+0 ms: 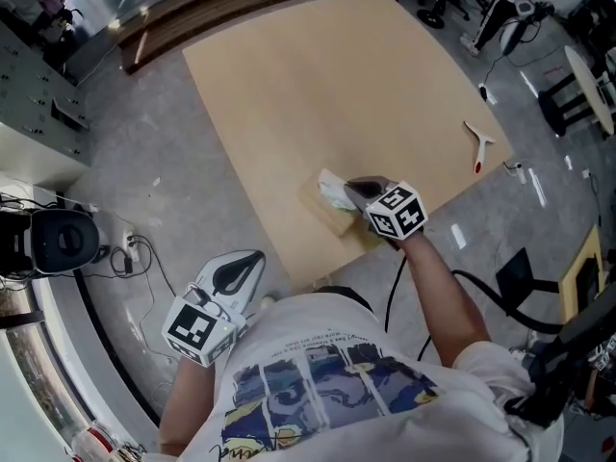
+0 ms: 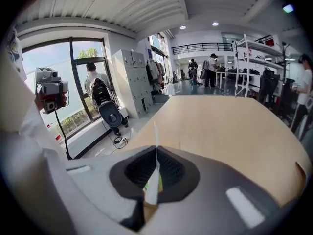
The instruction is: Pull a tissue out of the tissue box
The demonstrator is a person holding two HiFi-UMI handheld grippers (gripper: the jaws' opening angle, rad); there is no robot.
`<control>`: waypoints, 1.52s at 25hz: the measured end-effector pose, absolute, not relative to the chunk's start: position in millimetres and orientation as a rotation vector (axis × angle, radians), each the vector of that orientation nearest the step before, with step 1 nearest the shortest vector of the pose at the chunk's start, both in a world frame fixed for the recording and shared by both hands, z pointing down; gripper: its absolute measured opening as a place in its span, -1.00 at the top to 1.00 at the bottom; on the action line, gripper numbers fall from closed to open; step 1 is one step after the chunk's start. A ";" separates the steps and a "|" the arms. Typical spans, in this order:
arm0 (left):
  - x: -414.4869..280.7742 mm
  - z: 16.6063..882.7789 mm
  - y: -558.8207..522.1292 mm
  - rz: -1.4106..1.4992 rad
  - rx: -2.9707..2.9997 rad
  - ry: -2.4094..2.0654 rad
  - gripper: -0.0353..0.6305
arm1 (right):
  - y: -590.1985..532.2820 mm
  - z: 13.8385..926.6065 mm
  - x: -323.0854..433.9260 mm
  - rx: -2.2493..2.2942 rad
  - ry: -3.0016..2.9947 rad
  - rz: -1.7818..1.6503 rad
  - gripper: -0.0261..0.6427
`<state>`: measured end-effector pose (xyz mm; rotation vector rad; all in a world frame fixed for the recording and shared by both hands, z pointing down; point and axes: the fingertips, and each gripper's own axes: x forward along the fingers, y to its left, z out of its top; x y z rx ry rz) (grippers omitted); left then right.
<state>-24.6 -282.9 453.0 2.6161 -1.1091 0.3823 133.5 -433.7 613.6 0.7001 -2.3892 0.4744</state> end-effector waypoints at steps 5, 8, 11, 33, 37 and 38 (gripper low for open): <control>-28.3 449.9 -274.1 0.360 2.643 -1.082 0.88 | -426.8 599.2 136.3 0.752 -2.380 0.428 0.91; -31.6 448.0 -268.9 0.347 2.653 -1.069 0.88 | -422.8 591.1 137.5 0.784 -2.375 0.412 0.91; -37.8 448.3 -261.3 0.338 2.661 -1.056 0.88 | -418.7 582.9 136.9 0.822 -2.373 0.393 0.91; -90.2 439.4 -205.3 0.297 2.720 -0.969 0.88 | -355.7 496.7 93.9 0.993 -2.418 0.241 0.91; -94.3 437.3 -196.9 0.283 2.729 -0.948 0.88 | -339.8 479.7 81.6 0.992 -2.438 0.201 0.91; -93.6 436.9 -194.7 0.278 2.732 -0.942 0.88 | -335.5 475.3 80.4 0.994 -2.443 0.191 0.91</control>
